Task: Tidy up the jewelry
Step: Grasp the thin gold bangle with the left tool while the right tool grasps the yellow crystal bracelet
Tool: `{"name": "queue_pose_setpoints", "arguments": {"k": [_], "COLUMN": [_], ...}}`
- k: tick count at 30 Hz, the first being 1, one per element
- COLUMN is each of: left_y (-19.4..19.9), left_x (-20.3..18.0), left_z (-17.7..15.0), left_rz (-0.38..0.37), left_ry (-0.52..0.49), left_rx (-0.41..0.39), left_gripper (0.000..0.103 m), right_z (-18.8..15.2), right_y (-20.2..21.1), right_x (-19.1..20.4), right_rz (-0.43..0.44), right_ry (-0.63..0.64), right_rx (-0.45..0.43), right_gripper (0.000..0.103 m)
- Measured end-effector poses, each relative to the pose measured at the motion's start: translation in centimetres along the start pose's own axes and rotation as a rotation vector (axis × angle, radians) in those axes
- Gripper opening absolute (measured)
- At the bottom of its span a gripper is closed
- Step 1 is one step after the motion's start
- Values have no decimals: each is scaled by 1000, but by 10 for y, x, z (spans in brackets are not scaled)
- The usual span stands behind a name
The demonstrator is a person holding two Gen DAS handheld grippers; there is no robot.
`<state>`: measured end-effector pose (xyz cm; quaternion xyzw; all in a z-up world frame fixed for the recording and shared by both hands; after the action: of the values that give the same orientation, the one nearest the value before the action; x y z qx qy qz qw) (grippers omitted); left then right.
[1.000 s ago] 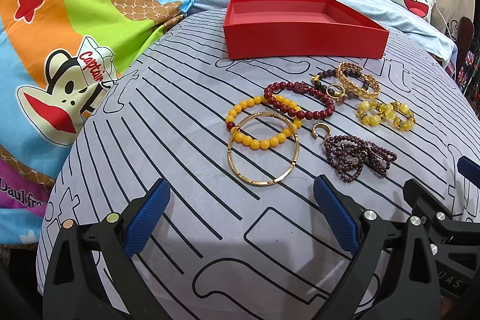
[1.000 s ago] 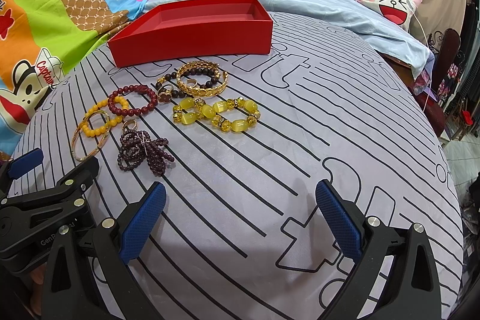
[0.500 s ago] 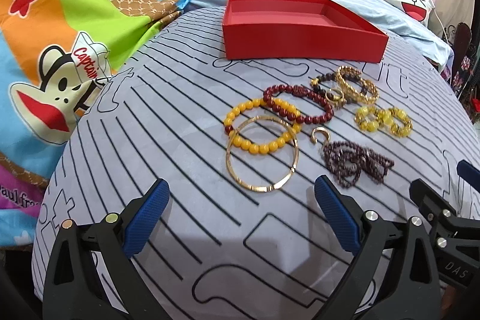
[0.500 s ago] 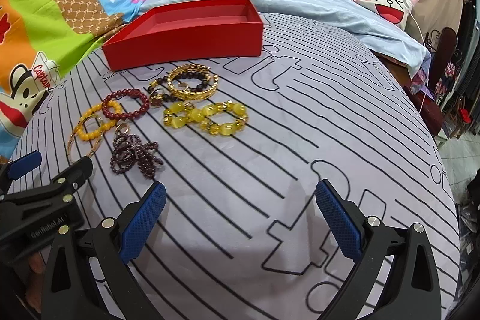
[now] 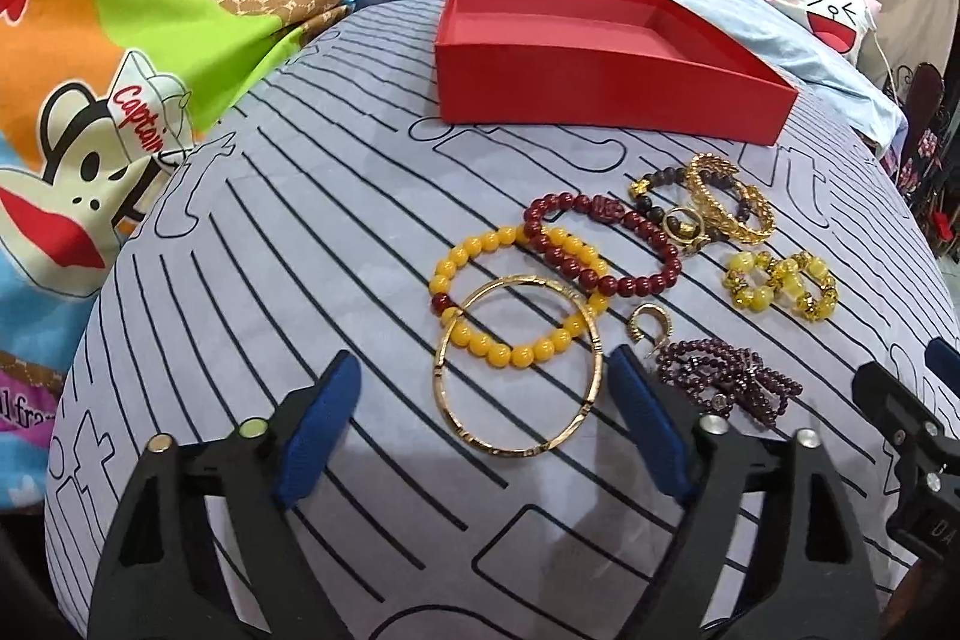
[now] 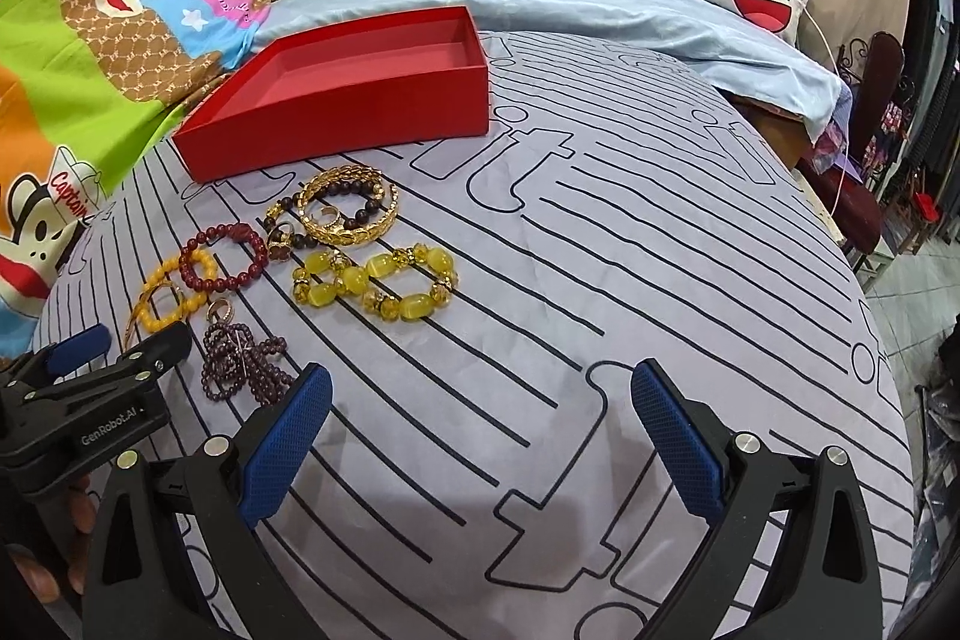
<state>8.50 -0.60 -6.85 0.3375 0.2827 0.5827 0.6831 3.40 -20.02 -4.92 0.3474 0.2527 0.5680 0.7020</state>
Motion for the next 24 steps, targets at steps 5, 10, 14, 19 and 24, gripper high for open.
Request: {"name": "queue_pose_setpoints", "arguments": {"k": [5, 10, 14, 19, 24], "left_y": [4, 7, 10, 21, 32], "left_x": [-5, -12, -13, -12, -8], "left_z": [1, 0, -1, 1, 8], "left_rz": [-25, -46, -52, -54, -53], "left_ry": [-15, -37, -35, -29, -17], "left_rx": [-15, -22, -25, -40, -57], "left_gripper": [60, 52, 52, 52, 52], "right_z": [0, 0, 4, 16, 26], "right_y": [-3, -4, -5, -10, -19], "right_x": [2, 5, 6, 10, 17], "right_rz": [6, 11, 14, 25, 45], "right_ry": [0, 8, 14, 27, 46], "right_rx": [6, 9, 7, 4, 12], "right_gripper": [96, 96, 96, 96, 83]}}
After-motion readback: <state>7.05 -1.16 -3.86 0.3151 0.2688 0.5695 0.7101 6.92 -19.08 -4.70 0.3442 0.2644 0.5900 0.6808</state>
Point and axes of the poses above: each gripper's, at about its wrist camera, not at the fingertips, and y roughly against the way its jaws point, x to its left, z to its top, the point moved 8 cm from there along -y, roughly the way its jaws point, and after that the axes turned 3 degrees about -y, right-handed, at the moved point
